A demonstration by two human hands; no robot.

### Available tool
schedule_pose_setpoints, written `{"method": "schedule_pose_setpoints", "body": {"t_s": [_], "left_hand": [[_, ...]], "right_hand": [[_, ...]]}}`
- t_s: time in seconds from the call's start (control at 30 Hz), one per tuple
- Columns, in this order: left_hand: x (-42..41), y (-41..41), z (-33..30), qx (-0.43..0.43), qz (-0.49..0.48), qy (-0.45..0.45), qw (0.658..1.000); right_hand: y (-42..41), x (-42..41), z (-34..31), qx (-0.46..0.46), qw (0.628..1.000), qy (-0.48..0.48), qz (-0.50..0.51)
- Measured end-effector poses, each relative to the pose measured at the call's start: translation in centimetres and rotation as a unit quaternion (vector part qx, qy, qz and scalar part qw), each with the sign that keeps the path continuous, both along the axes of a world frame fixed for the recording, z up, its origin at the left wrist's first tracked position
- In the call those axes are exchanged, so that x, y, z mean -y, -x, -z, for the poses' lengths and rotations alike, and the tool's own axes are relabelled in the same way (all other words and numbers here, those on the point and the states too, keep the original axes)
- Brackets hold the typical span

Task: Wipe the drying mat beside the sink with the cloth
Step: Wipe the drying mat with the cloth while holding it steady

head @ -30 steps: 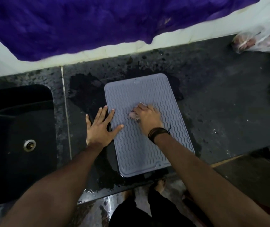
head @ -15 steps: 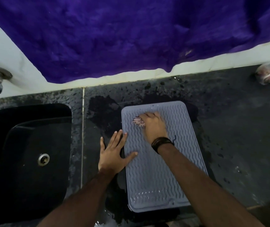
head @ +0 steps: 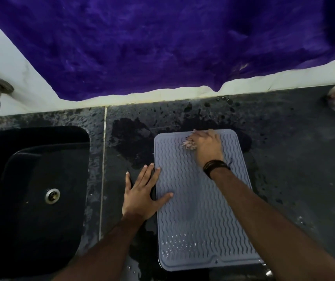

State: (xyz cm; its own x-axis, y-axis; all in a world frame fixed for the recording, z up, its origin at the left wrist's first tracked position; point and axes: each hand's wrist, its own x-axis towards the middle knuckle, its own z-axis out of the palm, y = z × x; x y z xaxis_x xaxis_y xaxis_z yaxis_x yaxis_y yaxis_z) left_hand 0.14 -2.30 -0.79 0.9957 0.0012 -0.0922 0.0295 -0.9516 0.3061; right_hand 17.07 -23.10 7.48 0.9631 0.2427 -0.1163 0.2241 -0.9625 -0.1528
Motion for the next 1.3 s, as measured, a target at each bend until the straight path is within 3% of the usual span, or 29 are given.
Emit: {"method": "schedule_pose_setpoints", "body": {"t_s": [0.17,0.33,0.47,0.7,0.8,0.93,1.1,1.3], "left_hand": [[0.0,0.0,0.1,0.000,0.000,0.008,1.000],[0.0,-0.1,-0.1,-0.007,-0.003,0.006,1.000],[0.0,0.0,-0.4,-0.007,-0.001,0.000,1.000],[0.1,0.1,-0.8,-0.011,0.001,0.005,1.000],[0.1,0.1,-0.9,-0.012,0.000,0.007,1.000],[0.2,0.1,-1.0,-0.006,0.000,0.006,1.000],[0.2,-0.1,-1.0,-0.022,-0.004,-0.013,1.000],[0.2,0.1,-1.0,-0.020,-0.008,-0.008,1.000]], "right_hand": [[-0.6,-0.8,-0.1,0.027,0.996,0.003,0.080],[0.1,-6.3,-0.3,0.000,0.999,-0.027,-0.030],[-0.5,-4.9,-0.2,0.004,0.998,-0.025,-0.061],[-2.4,6.1,0.3,0.045,0.992,0.011,0.115],[-2.3,5.8,0.2,0.044,0.989,0.020,0.140],[-1.2,0.3,0.1,0.020,0.995,0.008,0.101],[0.7,-4.8,0.3,0.012,0.999,-0.046,-0.024],[-1.0,1.8,0.6,0.021,0.998,-0.059,0.010]]}}
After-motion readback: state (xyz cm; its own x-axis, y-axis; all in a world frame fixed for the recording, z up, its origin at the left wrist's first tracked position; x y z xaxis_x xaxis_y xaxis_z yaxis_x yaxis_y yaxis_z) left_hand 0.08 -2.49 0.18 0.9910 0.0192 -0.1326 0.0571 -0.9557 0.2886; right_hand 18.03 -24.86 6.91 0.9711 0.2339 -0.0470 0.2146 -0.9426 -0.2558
